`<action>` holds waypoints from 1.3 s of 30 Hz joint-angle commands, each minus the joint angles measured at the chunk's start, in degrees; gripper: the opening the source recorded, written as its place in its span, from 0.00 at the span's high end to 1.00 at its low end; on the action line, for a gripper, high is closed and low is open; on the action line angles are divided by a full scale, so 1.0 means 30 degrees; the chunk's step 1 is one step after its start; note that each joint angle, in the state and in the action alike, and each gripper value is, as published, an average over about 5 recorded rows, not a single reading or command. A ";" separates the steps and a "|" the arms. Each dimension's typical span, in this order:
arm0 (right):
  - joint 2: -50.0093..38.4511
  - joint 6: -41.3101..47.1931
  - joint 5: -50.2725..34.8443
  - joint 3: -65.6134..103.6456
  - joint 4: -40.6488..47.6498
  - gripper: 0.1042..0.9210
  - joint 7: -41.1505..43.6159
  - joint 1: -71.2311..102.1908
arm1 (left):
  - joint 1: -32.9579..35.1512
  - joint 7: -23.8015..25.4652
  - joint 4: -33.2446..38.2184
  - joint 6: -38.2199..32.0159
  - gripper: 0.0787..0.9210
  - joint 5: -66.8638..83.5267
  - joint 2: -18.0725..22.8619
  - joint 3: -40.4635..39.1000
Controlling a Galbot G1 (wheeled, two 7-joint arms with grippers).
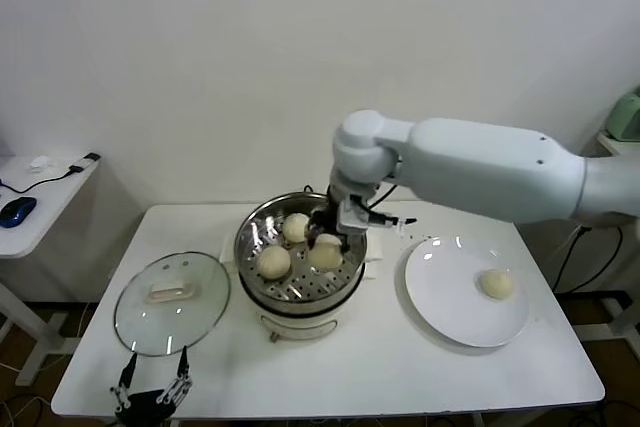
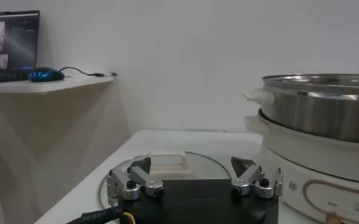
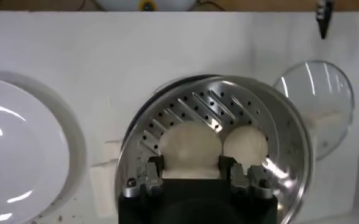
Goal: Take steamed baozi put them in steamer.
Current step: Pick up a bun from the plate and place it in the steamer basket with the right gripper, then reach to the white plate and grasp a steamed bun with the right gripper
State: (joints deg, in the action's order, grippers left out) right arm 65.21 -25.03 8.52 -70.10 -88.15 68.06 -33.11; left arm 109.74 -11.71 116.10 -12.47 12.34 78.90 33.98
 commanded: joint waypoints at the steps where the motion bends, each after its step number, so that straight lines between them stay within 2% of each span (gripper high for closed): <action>1: 0.2007 -0.1775 0.2983 0.0112 0.1295 0.39 0.0326 0.1916 | 0.0070 -0.0020 0.0003 -0.0099 0.12 -0.0012 0.0048 0.0027; 21: 0.2676 -0.2488 0.3893 0.0314 0.2112 0.38 0.0332 0.2947 | 0.0092 -0.0084 -0.0069 -0.0342 0.12 0.0196 0.0096 0.0256; 31: 0.1874 -0.2244 0.4136 0.1633 0.1911 0.13 -0.0497 0.2712 | -0.0074 -0.0091 -0.0035 -0.0299 0.12 0.0413 0.0101 0.0422; 35: -0.0142 0.0001 0.1581 0.2966 0.1919 0.12 -0.0113 0.1840 | -0.0152 -0.0089 -0.0022 -0.0238 0.12 0.0403 0.0113 0.0389; 39: -0.3041 0.5249 -0.2814 0.3847 0.2879 0.12 0.0351 0.0608 | -0.0149 -0.0082 0.0014 -0.0141 0.12 0.0349 0.0083 0.0350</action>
State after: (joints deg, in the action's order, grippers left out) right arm 67.65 -27.37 16.16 -64.19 -82.10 68.23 -26.96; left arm 109.27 -11.99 116.19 -13.07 13.49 79.21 35.08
